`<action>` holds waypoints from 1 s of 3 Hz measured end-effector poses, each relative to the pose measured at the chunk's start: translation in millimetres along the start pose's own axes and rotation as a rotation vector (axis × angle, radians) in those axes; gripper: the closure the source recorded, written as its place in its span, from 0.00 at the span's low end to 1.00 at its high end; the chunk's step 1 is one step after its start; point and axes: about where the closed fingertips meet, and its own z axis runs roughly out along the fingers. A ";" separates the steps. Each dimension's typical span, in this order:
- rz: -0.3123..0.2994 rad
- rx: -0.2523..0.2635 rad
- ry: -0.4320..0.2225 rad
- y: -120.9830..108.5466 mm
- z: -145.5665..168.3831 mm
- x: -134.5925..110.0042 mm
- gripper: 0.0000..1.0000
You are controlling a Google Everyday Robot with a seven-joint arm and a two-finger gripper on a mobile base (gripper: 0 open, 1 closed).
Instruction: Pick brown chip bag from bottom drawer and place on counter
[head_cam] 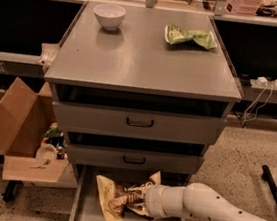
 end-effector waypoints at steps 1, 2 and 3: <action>-0.127 0.026 0.029 -19.1 -35.3 -62.2 1.00; -0.177 0.044 0.042 -32.5 -45.5 -81.9 1.00; -0.182 0.054 0.041 -35.7 -46.6 -82.8 1.00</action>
Offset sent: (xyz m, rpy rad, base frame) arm -0.0158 0.0182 0.0700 -0.0432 -0.1137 0.0529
